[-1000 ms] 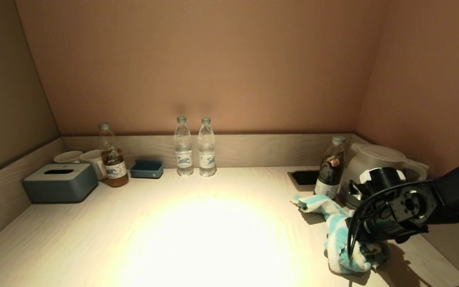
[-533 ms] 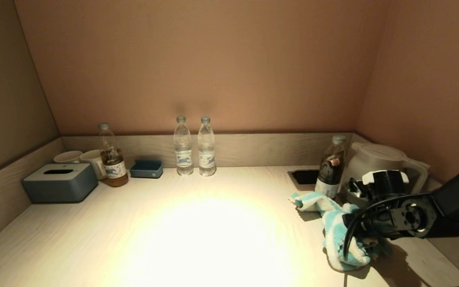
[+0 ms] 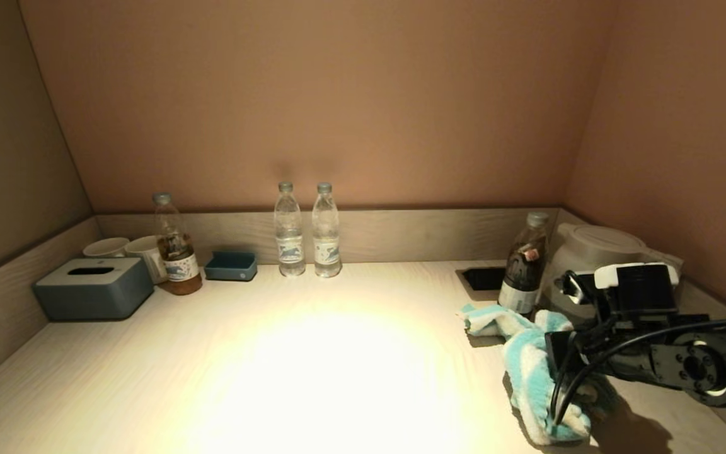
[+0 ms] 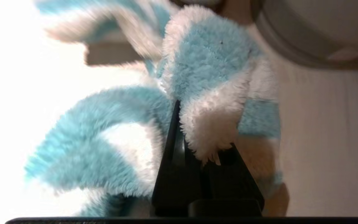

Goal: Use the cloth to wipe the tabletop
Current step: Sweep the stains on the table

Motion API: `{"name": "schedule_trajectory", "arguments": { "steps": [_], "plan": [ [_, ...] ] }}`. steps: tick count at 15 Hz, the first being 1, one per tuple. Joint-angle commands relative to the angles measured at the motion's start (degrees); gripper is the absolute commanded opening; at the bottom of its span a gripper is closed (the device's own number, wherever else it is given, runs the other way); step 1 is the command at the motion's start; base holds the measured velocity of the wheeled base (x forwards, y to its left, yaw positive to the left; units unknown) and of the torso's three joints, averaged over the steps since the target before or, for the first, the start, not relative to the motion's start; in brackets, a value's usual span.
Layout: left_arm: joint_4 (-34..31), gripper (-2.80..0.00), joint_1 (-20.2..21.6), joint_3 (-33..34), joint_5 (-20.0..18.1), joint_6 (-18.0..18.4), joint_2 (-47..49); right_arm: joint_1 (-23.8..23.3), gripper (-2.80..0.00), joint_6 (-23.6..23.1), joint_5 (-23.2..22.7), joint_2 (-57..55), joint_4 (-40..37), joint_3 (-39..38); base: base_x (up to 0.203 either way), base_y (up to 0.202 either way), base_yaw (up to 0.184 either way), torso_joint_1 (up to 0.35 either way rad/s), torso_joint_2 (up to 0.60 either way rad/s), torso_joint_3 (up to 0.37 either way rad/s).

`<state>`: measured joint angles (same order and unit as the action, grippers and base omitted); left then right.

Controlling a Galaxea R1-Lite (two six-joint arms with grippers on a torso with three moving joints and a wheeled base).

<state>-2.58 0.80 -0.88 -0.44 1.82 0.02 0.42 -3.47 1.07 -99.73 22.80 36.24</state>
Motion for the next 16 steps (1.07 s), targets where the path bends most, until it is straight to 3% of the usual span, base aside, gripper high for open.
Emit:
{"name": "schedule_trajectory", "arguments": {
  "steps": [1,5,10,16],
  "plan": [
    [0.0,-2.80,0.1,0.0,0.0,0.0,0.1,2.2,-2.80,-0.1,0.1,11.0,-5.3,1.4,0.000,0.000,0.000,0.000,0.00,0.000],
    [0.0,-2.80,0.1,0.0,0.0,0.0,0.1,2.1,-2.80,0.3,0.0,13.0,-8.7,3.1,0.000,0.000,0.000,0.000,0.00,0.000],
    [-0.1,-2.80,0.1,0.0,0.0,0.0,0.1,1.5,-2.80,0.0,0.5,12.7,-3.9,2.0,0.000,0.000,0.000,0.000,0.00,0.000],
    [0.0,-2.80,0.1,0.0,0.0,0.0,0.1,-2.8,-2.80,-0.3,0.1,6.6,3.7,1.0,0.000,0.000,0.000,0.000,0.00,0.000]
  ]
}}
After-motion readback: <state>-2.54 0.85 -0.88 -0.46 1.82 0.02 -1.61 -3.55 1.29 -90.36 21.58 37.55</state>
